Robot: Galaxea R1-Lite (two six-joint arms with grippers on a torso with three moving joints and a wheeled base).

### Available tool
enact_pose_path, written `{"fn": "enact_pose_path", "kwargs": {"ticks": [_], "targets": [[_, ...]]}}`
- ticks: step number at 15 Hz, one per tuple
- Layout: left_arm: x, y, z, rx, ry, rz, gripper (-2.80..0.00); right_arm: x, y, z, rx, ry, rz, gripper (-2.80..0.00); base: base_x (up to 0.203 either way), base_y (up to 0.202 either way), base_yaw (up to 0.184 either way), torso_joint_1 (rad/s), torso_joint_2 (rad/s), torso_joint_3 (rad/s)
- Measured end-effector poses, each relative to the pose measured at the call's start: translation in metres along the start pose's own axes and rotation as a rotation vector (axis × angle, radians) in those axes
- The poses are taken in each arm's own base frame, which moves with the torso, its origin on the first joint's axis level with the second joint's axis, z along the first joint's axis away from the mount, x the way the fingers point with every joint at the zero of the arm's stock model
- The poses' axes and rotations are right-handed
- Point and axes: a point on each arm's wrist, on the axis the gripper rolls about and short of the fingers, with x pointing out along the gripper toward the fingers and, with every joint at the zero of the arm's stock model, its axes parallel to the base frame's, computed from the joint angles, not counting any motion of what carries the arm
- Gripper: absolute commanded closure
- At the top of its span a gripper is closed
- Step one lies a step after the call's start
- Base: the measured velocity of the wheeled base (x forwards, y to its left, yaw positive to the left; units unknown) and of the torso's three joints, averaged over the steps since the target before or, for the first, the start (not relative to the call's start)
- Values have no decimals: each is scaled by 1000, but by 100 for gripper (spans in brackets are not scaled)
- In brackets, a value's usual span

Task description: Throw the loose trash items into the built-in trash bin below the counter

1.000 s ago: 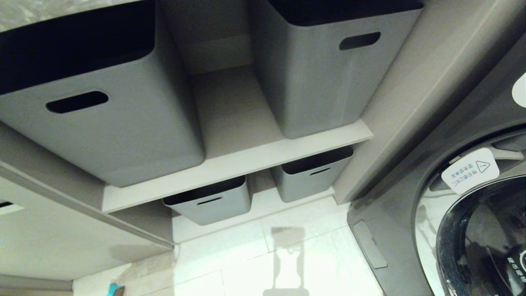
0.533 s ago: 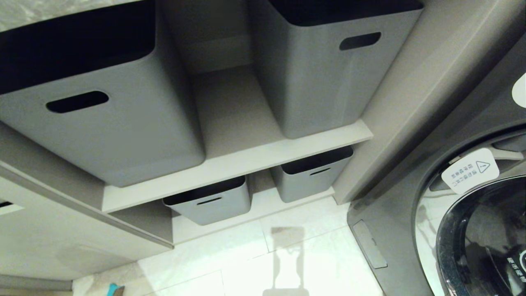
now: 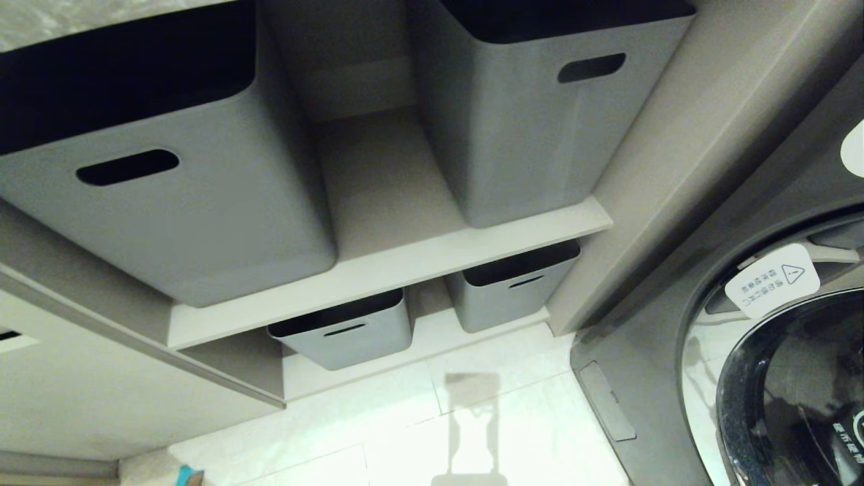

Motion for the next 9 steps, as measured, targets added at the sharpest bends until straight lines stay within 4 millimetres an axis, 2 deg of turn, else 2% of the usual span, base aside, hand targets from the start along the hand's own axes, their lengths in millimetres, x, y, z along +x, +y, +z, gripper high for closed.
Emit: {"fn": "enact_pose_path", "kwargs": {"ticks": [2, 5, 9], "targets": [[23, -2, -14, 46, -9, -28, 0, 0, 0, 0, 0, 0, 0, 0, 0, 0, 0, 0, 0, 0], [53, -18, -32, 68, -33, -117, 0, 0, 0, 0, 0, 0, 0, 0, 0, 0, 0, 0, 0, 0], [76, -43, -33, 92, -152, -270, 0, 0, 0, 0, 0, 0, 0, 0, 0, 0, 0, 0, 0, 0]]}}
